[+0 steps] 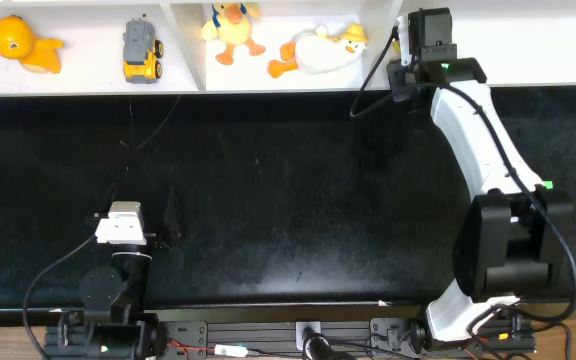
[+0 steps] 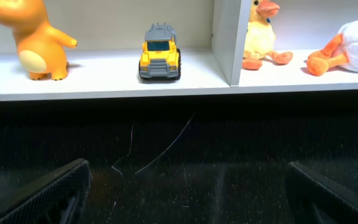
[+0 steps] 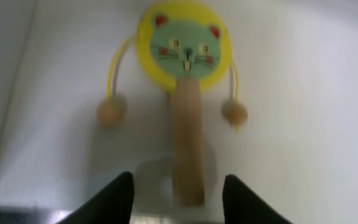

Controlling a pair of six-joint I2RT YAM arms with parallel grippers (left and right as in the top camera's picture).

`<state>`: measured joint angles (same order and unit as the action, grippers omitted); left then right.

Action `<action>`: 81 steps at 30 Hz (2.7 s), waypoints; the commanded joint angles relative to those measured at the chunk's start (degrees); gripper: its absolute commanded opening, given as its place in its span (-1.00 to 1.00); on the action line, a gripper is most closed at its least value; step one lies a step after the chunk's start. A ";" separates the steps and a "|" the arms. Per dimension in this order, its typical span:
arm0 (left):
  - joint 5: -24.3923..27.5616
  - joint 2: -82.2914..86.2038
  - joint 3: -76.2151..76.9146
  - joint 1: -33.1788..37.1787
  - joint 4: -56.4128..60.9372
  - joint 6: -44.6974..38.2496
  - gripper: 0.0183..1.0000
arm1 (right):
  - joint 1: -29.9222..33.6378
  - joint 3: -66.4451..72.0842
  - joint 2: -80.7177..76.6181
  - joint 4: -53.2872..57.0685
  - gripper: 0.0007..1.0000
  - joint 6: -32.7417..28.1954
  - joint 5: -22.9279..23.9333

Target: Store Toys

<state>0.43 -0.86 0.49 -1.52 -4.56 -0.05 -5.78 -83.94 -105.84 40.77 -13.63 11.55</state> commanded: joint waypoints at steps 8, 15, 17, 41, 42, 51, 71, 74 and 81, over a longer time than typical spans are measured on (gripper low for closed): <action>0.79 0.70 -0.04 -0.33 -0.17 0.76 1.00 | 3.21 29.05 29.42 2.71 0.99 3.15 1.99; 0.79 0.70 -0.04 -0.33 -0.17 0.76 1.00 | 3.19 38.88 41.72 2.73 0.99 3.15 1.97; 0.76 0.70 -0.04 -0.33 -0.17 0.76 0.99 | 3.19 39.69 42.38 2.75 0.99 3.15 1.97; 0.79 0.70 -0.04 -0.33 -0.20 0.76 1.00 | 21.79 39.87 46.53 8.68 1.00 -8.66 -1.70; 0.79 0.70 -0.04 -0.33 -0.17 0.76 1.00 | 28.24 39.87 46.71 8.63 1.00 -15.15 -4.70; 0.79 0.70 -0.04 -0.33 -0.17 0.76 1.00 | 53.33 39.87 41.88 1.97 1.00 -32.76 -19.39; 0.76 0.70 -0.04 -0.33 -0.17 0.76 1.00 | 56.81 39.85 21.22 -14.84 0.83 -28.06 -26.95; 0.76 0.70 -0.04 -0.33 -0.20 0.76 1.00 | 56.81 39.85 20.44 -15.98 0.82 -23.50 -29.73; 0.79 0.70 -0.04 -0.33 -0.20 0.76 0.99 | 56.81 39.87 19.39 -16.20 0.36 -22.97 -29.92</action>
<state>0.62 -0.86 0.49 -1.52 -4.54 -0.05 50.65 -44.34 -86.00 24.93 -37.76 -16.73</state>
